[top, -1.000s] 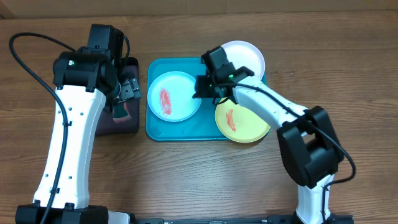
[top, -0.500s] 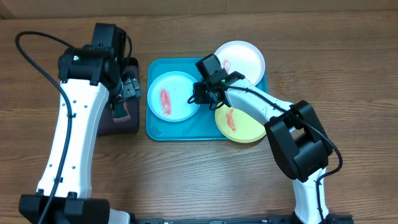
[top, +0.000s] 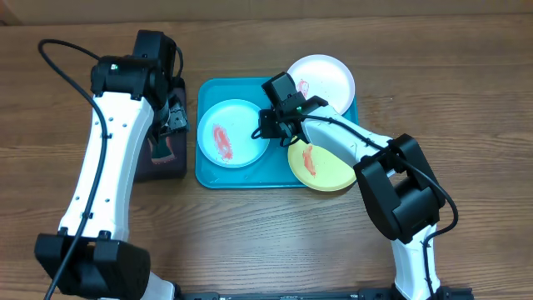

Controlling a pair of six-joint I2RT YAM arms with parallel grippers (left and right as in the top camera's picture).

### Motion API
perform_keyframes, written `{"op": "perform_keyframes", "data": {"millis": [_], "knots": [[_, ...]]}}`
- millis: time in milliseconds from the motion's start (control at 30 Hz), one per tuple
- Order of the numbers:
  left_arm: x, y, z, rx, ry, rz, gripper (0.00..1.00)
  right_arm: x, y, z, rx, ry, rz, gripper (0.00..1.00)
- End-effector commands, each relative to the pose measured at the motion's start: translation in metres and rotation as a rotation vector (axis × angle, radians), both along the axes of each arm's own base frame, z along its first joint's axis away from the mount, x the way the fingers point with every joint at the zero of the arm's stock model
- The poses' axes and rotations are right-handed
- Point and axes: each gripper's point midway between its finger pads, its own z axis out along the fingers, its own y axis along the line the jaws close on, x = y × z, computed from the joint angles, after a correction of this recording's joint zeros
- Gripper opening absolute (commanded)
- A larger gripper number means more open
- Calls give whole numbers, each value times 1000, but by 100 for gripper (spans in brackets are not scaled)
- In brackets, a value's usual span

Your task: Clean dirty plates on tray and stack at the side

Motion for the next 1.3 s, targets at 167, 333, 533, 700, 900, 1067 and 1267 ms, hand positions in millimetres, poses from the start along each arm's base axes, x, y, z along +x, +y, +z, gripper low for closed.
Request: {"op": "perform_keyframes", "data": {"millis": [167, 333, 533, 700, 900, 1067, 1267], "knots": [[10, 1, -31, -3, 82, 68, 60, -1, -2, -6, -8, 3, -5, 4], [13, 15, -51, 2, 143, 113, 61, -1, -3, -7, -9, 6, -5, 4], [14, 32, -64, -47, 179, 139, 64, -1, -3, -7, -9, 5, -5, 4], [15, 39, -71, -82, 176, 149, 71, -1, -2, -6, -7, 3, -5, 4], [4, 36, -104, -107, 222, 139, 70, -1, -2, -7, -8, 3, -5, 4], [7, 34, -133, -122, 194, 115, 70, -1, -2, -7, -8, 4, -4, 4], [30, 34, -150, -128, 89, 75, 67, -1, -2, -7, -7, 3, -4, 4]]}}
